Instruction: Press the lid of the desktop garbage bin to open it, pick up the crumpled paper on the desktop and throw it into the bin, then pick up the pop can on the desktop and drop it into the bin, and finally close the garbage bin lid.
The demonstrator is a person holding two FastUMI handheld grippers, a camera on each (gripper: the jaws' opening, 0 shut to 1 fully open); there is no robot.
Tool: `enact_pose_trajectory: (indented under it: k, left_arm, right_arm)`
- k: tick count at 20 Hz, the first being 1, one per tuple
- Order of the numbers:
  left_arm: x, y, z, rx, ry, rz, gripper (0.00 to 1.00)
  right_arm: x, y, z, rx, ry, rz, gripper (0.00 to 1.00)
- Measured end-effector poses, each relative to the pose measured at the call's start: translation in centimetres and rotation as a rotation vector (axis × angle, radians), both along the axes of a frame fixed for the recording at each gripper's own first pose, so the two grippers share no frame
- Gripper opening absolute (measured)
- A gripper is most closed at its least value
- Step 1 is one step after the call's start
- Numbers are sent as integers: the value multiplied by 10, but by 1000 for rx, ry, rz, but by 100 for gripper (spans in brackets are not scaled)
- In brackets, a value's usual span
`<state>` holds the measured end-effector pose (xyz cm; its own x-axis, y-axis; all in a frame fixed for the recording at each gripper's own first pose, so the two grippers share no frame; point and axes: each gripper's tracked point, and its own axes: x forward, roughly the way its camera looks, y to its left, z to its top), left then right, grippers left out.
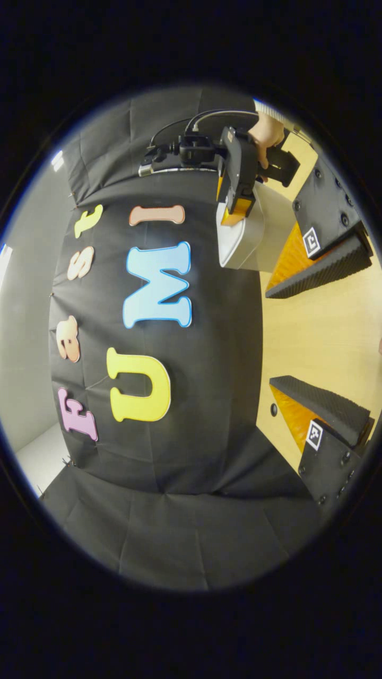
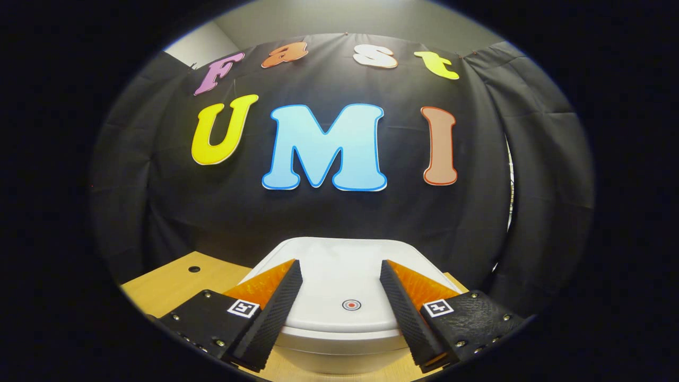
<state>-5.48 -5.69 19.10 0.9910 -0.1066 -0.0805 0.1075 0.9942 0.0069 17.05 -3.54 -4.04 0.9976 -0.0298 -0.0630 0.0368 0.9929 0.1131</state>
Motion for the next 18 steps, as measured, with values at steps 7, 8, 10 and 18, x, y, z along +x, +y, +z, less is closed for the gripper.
enact_pose_trajectory:
  k: [7, 8, 10, 18]
  left_arm:
    - [-12, -4, 10, -28, -23, 10, 96]
    - [-13, -5, 11, -27, -25, 14, 95]
    - [-17, -6, 12, -17, -28, 24, 96]
    - [-21, -15, 21, 24, -60, 81, 96]
  right_arm:
    - [1, -1, 6, 18, -7, -1, 96]
    - [0, -1, 7, 33, -6, 3, 95]
    - [-3, 1, 7, 36, 15, 21, 94]
    - [-63, -1, 26, 13, 38, 77, 94]
